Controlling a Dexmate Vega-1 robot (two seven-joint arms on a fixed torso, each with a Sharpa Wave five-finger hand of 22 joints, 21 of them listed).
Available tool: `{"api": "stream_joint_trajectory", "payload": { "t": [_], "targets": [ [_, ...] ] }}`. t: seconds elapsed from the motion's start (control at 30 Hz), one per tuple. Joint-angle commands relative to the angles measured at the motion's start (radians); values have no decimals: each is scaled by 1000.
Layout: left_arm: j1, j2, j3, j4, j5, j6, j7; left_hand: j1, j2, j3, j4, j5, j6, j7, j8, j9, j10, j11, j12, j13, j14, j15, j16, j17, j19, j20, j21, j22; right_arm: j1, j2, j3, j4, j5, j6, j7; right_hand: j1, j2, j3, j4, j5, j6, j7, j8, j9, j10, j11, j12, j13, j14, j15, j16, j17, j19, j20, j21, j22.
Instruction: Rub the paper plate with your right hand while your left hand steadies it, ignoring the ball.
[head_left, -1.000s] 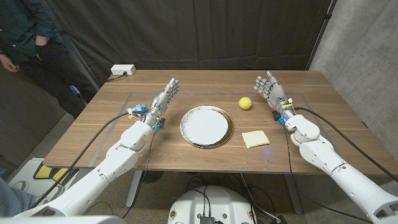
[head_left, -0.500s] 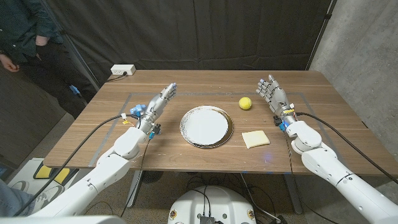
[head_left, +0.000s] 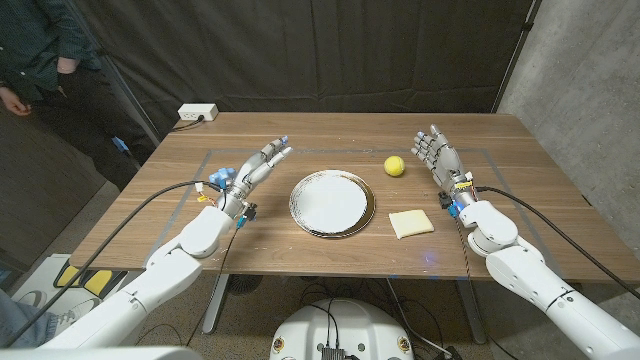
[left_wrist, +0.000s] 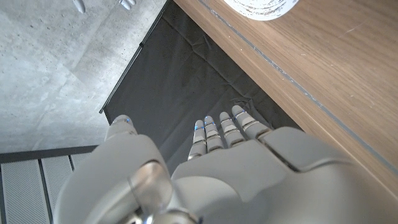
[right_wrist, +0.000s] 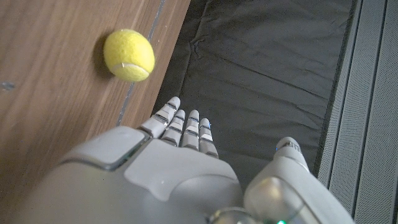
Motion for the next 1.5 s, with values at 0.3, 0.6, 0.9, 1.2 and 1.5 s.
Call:
{"api": "stream_joint_trajectory", "payload": {
  "t": [0.3, 0.6, 0.9, 1.2, 1.5],
  "targets": [
    [70, 78, -36, -116, 268, 123, 141, 40, -28, -3, -26, -17, 45, -7, 9, 2, 45, -9, 3, 2, 42, -21, 2, 1, 33, -50, 1, 4, -77, -15, 14, -93, -36, -28, -64, 20, 2, 6, -5, 2, 9, -7, 5, 3, 10, -5, 5, 2, 11, -3, 5, 0, 1, -30, 0, 5],
    [105, 132, -52, -180, 342, 212, 152, 53, -58, -17, -40, -24, 83, -12, 15, 2, 71, -8, 4, 2, 62, -27, 3, 2, 53, -51, 3, 4, -110, -25, 15, -127, -90, -30, -106, 24, 5, 7, -6, 1, 11, -9, 6, 3, 10, -6, 5, 2, 14, -5, 5, 0, 2, -30, -1, 5],
    [143, 186, -61, -255, 437, 294, 168, 39, -58, -26, -31, -27, 108, -15, 18, 3, 94, -10, 8, 3, 77, -33, 5, 5, 68, -53, 6, 6, -168, -9, 44, -137, -91, 47, -111, 31, 10, 10, -9, 0, 16, -14, 8, 3, 16, -13, 7, 2, 21, -12, 8, 0, 11, -31, 2, 5],
    [127, 209, -32, -260, 535, 312, 185, 19, -54, -37, -18, -29, 149, -24, 23, 3, 130, -20, 12, 3, 111, -43, 12, 7, 96, -57, 12, 7, -166, -10, 40, -151, -93, 27, -100, 36, 11, 11, -12, -1, 19, -15, 9, 3, 17, -15, 7, 2, 24, -12, 8, -1, 12, -31, 2, 5],
    [85, 220, 24, -246, 592, 312, 148, 21, -47, -40, -15, -27, 182, -28, 25, 4, 165, -24, 15, 3, 154, -54, 18, 6, 133, -57, 20, 7, -155, -16, 32, -167, -98, -6, -100, 39, 11, 11, -13, -3, 20, -16, 8, 3, 18, -14, 8, 2, 24, -10, 7, -1, 12, -30, 1, 5]
  ]
}}
